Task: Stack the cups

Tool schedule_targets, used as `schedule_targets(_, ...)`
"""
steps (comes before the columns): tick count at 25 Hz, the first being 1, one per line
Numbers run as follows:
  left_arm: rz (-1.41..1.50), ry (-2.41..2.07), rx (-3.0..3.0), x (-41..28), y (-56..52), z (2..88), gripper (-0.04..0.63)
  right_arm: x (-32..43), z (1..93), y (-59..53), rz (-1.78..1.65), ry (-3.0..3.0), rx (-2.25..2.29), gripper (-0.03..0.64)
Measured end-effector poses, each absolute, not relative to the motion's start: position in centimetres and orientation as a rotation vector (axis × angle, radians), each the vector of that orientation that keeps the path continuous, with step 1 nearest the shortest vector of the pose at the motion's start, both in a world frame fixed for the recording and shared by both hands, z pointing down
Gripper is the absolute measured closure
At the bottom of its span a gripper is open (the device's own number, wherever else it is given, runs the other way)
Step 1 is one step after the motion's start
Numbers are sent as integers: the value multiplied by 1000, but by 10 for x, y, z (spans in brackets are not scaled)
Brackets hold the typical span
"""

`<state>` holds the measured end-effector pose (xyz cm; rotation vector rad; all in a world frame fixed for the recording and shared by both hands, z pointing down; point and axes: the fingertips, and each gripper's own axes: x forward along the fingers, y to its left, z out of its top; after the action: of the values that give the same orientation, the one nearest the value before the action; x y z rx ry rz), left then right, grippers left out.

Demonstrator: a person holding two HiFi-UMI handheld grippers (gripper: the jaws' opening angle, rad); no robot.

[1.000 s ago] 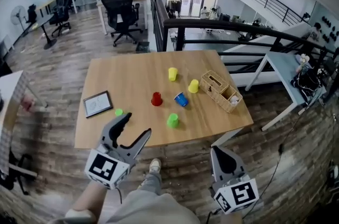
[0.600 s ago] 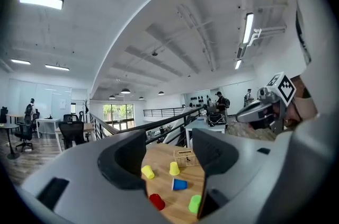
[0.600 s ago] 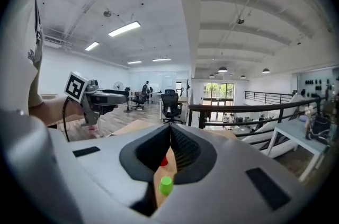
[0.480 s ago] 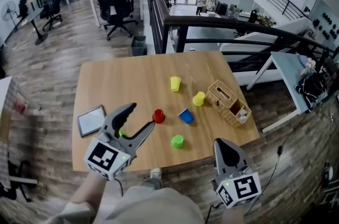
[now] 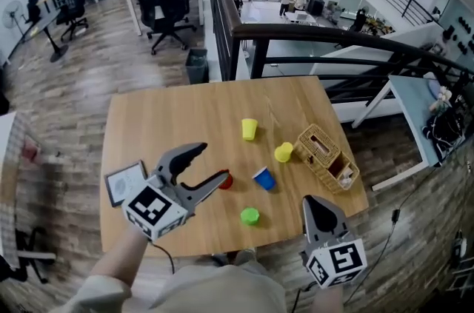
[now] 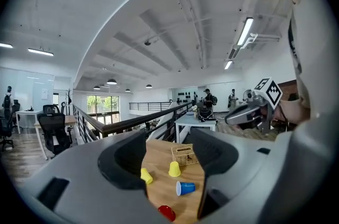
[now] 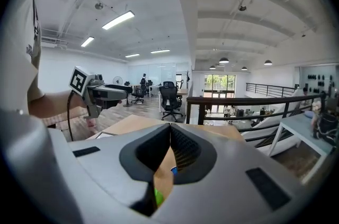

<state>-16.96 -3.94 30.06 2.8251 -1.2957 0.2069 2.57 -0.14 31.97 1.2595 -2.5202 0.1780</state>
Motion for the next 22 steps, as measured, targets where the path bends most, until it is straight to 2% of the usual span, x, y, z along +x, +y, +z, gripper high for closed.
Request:
schedule_targets(9, 380, -1058, 2837, -144, -158, 348, 313, 48, 351, -69, 224, -2480, 1176, 591)
schedule_targets(19, 757, -797, 2868, -114, -271, 468, 313, 46, 399, -138, 315, -2477, 1116, 591)
schedule_targets(22, 728, -759, 2791, -110, -299, 500, 313, 44, 419, -150, 340, -2460, 1094, 591)
